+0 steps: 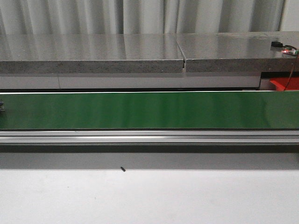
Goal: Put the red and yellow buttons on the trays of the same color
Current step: 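Lower the yellow button onto the green belt and open the left gripper, then grasp a second yellow push-button with the left gripper and lift it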
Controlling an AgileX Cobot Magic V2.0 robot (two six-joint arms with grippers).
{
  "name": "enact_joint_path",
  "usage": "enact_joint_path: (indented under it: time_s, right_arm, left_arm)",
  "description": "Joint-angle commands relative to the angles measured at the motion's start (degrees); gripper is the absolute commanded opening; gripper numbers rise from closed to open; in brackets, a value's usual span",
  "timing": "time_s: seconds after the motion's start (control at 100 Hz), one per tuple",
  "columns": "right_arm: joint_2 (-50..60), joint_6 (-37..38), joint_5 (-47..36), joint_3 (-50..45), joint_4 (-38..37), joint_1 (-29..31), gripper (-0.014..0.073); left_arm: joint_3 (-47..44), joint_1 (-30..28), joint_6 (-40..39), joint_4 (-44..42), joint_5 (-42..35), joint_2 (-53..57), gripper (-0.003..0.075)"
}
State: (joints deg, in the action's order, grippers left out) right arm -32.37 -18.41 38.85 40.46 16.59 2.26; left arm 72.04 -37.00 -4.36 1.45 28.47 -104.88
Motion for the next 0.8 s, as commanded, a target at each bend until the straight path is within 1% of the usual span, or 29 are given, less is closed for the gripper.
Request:
enact_joint_path:
  time_s: [0.0, 0.43, 0.79]
  right_arm:
    - [0.01, -0.61, -3.5, 1.53, 0.46, -0.02, -0.0068]
    - [0.01, -0.61, -3.5, 1.53, 0.46, -0.02, -0.0068]
    - [0.01, -0.61, -3.5, 1.53, 0.46, -0.02, -0.0068]
  left_arm:
    - [1.78, -0.19, -0.53, 0.11, -3.77, 1.55, 0.0659]
    - [1.78, -0.28, -0.63, 0.08, -8.0, -1.01, 0.0659]
    - [3.82, -0.45, -0.63, -0.03, -7.19, -3.36, 0.0659]
